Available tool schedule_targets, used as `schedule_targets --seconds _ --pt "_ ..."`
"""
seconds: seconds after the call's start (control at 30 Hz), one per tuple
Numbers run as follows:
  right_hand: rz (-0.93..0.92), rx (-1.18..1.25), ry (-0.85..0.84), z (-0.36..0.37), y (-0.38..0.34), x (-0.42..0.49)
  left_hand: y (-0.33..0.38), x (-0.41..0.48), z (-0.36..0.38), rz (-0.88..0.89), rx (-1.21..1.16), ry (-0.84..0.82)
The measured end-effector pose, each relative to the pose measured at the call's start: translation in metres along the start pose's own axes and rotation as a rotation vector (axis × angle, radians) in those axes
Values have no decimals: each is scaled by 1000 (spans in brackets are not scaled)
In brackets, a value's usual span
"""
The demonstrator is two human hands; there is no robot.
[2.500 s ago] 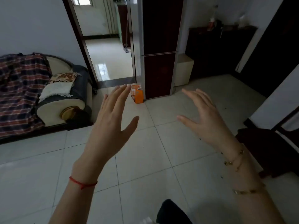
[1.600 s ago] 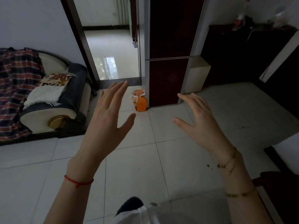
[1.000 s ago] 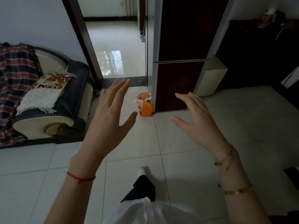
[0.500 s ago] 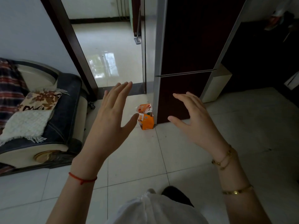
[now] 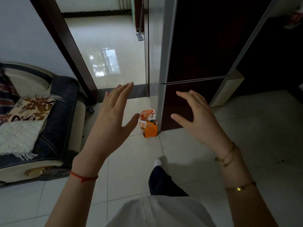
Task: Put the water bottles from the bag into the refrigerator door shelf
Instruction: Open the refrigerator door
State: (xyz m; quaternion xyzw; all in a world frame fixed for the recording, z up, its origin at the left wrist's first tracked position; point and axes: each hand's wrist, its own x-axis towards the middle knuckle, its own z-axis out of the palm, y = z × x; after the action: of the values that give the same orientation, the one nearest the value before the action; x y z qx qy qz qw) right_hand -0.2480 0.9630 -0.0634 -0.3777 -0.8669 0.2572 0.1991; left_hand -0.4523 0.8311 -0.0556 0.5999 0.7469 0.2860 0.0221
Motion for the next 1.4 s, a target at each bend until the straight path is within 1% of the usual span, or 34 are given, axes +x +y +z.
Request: schedule_targets --seconds 0.43,0.63,0.8,0.93,1.17,1.4 --pt "-38 -9 28 -28 60 184 -28 188 42 -12 -25 9" --pt "-41 -4 43 -41 81 243 -39 253 62 -18 -38 5" --pt "-46 -21 52 -41 89 282 -51 296 67 11 -55 1" --pt "-61 -43 88 -42 86 315 -60 341 74 1 -151 26" --pt "-79 -100 212 -50 66 370 -67 427 95 57 -252 61" --pt "-89 -140 290 -47 54 405 -67 479 119 84 -452 57"
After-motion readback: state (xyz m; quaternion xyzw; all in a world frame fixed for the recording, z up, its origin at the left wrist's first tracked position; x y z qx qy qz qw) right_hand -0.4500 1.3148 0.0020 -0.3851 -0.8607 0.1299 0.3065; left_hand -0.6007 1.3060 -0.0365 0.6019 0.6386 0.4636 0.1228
